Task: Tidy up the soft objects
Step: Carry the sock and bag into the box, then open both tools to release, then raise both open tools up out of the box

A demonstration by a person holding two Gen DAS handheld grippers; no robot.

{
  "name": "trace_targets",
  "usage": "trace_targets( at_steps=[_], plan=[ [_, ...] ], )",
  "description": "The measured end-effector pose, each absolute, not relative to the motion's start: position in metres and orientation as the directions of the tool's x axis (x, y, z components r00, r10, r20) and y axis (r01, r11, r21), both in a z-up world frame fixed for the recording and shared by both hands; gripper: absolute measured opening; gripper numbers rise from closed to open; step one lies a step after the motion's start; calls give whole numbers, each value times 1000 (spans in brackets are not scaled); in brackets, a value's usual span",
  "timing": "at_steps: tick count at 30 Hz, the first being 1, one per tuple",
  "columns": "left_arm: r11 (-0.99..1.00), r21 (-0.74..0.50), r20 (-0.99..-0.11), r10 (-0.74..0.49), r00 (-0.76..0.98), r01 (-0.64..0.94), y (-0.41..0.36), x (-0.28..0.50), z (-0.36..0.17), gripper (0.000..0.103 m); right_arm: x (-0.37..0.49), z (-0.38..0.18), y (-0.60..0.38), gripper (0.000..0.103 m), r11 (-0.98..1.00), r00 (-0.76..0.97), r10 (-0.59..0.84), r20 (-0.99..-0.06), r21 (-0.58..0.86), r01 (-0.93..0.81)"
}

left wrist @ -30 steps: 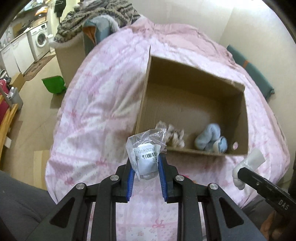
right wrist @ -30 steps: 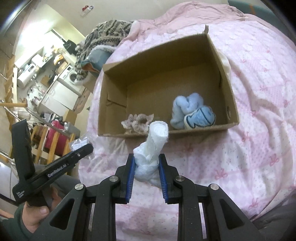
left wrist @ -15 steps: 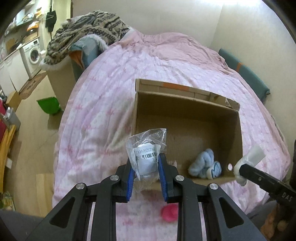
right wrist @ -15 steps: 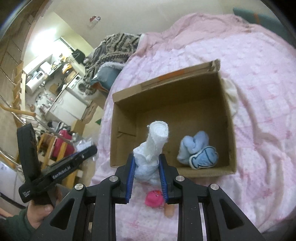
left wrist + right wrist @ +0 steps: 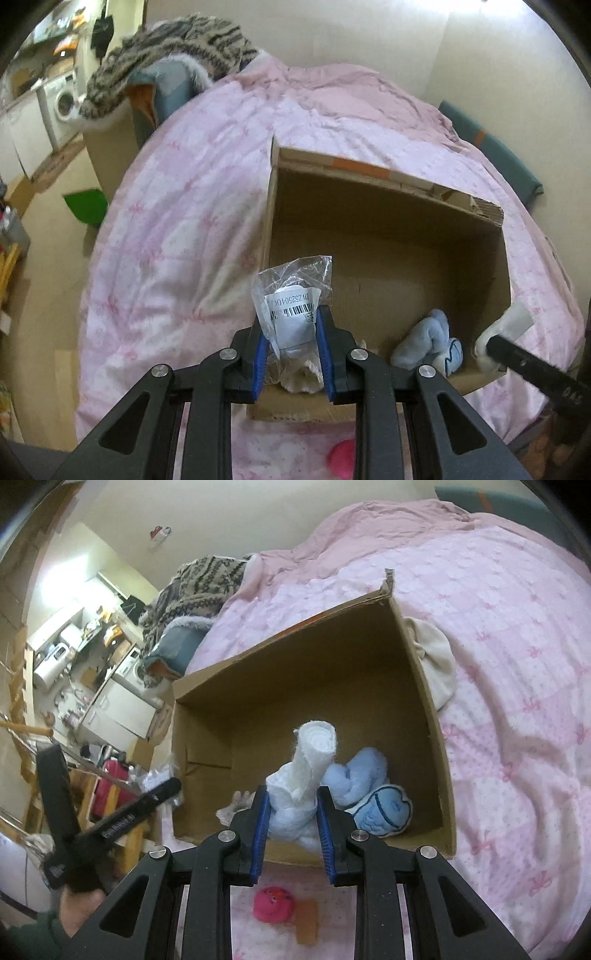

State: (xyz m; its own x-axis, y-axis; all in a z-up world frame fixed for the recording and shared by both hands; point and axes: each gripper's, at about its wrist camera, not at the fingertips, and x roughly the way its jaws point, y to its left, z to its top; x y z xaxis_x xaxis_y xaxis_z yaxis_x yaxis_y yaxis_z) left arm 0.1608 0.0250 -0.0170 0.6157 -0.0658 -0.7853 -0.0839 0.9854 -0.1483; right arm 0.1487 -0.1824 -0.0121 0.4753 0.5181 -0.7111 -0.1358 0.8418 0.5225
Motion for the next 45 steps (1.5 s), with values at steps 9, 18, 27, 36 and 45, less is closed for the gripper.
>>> trace_targets(
  at_steps=[9, 18, 27, 36, 45],
  plan=[
    [982, -181, -787, -110, 607, -57, 21, 163, -22, 22, 149, -23, -158, 27, 860, 405, 508, -760, 475, -187],
    [987, -162, -770, -115, 628, -18, 11, 161, -22, 22, 147, -26, -154, 27, 864, 391, 502, -771, 462, -199],
    [989, -149, -789, -111, 604, -13, 8, 162, -28, 26, 146, -26, -153, 27, 866, 394, 499, -772, 459, -199],
    [989, -145, -794, -98, 600, -30, 8, 161, -28, 53, 147, -24, -157, 28, 862, 398, 504, -767, 472, -183],
    [988, -148, -792, -97, 603, -35, 7, 160, -25, 64, 146, -6, -168, 82, 862, 510, 492, -706, 479, -167]
  ],
)
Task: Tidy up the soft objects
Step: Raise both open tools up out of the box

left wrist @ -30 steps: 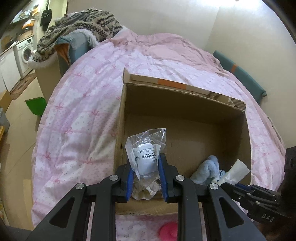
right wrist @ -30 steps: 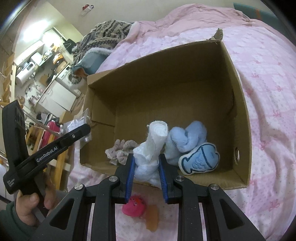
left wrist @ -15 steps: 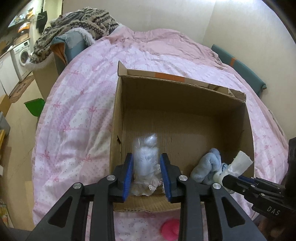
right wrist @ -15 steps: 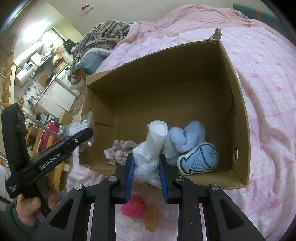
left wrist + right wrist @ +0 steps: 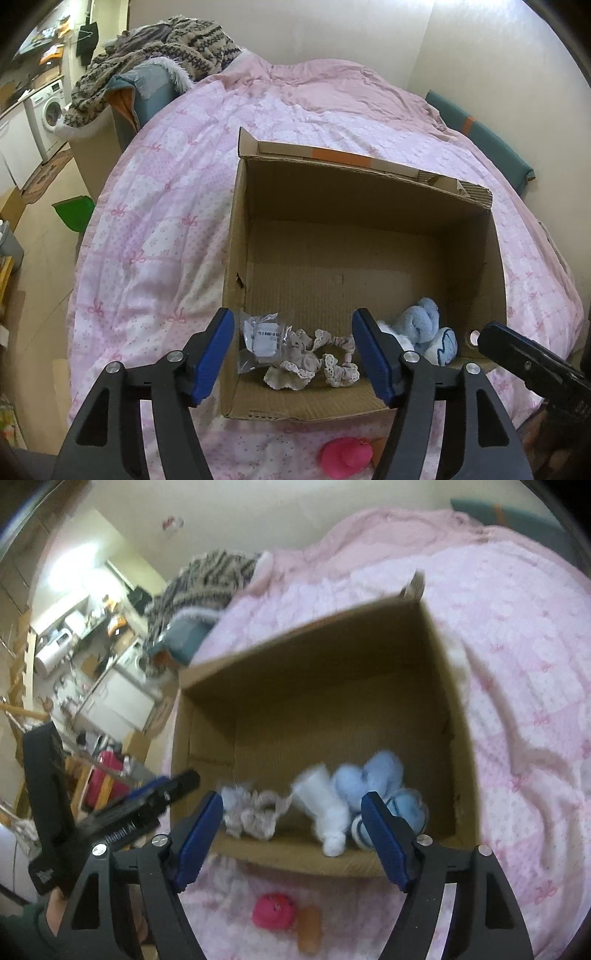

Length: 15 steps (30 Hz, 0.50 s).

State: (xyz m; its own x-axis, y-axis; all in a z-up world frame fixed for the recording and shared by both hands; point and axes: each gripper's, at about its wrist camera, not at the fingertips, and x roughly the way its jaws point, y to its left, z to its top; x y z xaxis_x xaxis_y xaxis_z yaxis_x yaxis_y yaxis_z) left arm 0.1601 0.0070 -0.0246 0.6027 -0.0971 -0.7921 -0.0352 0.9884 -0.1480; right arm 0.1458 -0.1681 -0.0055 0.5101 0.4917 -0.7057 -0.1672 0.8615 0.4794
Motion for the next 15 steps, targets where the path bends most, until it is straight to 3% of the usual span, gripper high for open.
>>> trace_targets(
  at_steps=[15],
  plan=[
    [992, -120, -790, -74, 608, -36, 10, 149, -20, 64, 147, -9, -174, 82, 868, 497, 474, -727, 481, -124]
  ],
)
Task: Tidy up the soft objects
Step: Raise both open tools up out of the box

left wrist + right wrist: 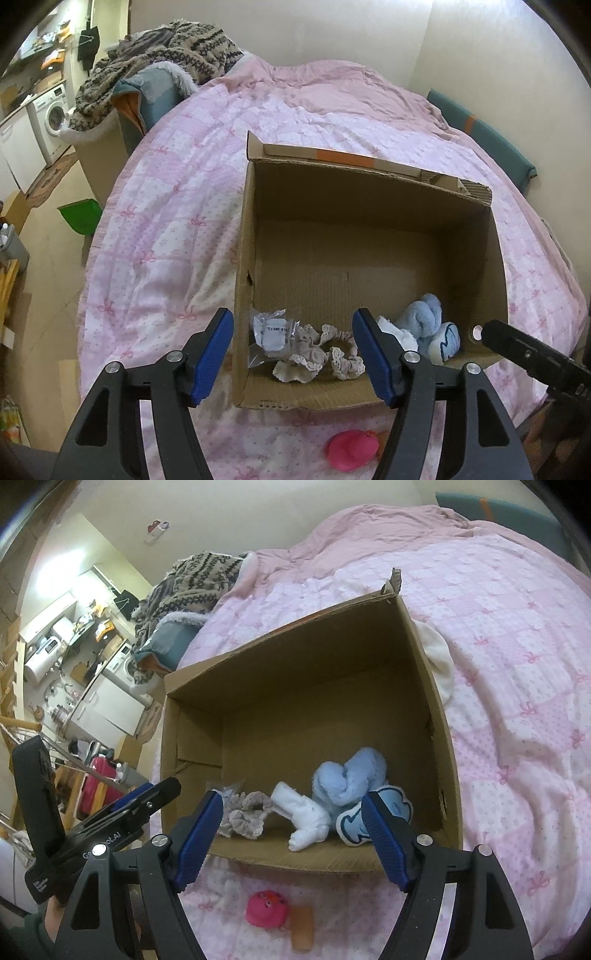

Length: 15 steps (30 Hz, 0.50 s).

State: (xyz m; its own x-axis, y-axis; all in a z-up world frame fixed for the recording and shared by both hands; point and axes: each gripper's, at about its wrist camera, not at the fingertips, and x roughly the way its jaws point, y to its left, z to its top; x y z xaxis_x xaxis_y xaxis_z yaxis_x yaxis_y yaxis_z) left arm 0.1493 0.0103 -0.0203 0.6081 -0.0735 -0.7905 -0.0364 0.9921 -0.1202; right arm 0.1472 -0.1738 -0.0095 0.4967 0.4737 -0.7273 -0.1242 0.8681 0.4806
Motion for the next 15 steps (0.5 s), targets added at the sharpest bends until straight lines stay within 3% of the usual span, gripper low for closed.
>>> trace_targets(
  at_steps=[15],
  plan=[
    [995, -96, -813, -56, 580, -39, 12, 112, -15, 64, 112, -3, -182, 82, 876, 472, 463, -750, 470, -111]
  ],
)
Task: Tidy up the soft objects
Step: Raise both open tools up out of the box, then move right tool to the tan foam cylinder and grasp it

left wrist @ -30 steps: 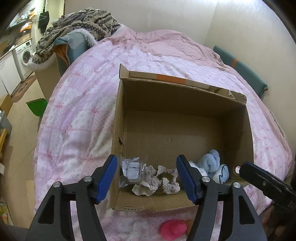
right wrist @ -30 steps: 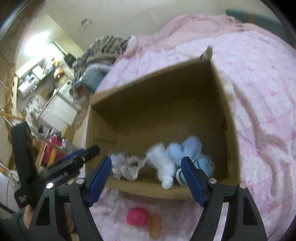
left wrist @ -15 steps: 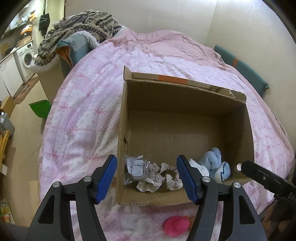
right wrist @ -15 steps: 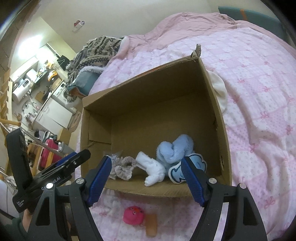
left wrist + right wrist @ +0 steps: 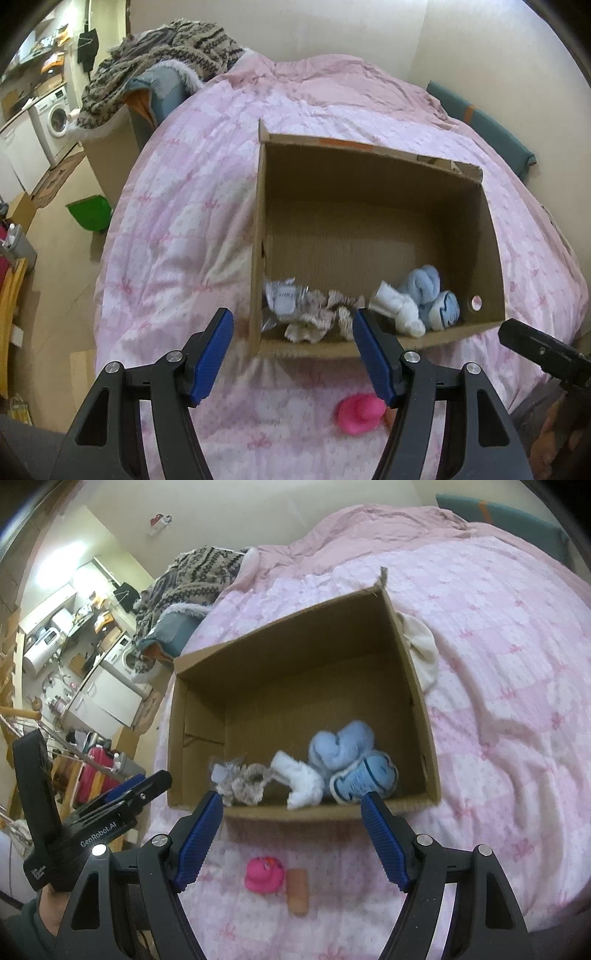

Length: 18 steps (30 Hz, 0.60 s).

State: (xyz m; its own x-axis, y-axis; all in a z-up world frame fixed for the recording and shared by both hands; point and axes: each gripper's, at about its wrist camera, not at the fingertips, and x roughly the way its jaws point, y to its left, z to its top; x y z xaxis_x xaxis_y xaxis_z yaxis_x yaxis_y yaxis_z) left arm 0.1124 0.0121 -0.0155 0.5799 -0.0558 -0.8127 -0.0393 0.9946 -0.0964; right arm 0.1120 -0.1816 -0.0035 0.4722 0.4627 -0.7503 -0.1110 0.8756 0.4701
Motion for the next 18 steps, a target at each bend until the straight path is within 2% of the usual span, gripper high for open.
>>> trace_targets(
  at_steps=[18],
  plan=[
    [992, -100, -865, -49, 500, -76, 16, 84, -27, 64, 85, -15, -171, 82, 884, 400, 455, -795, 458, -94]
  ],
)
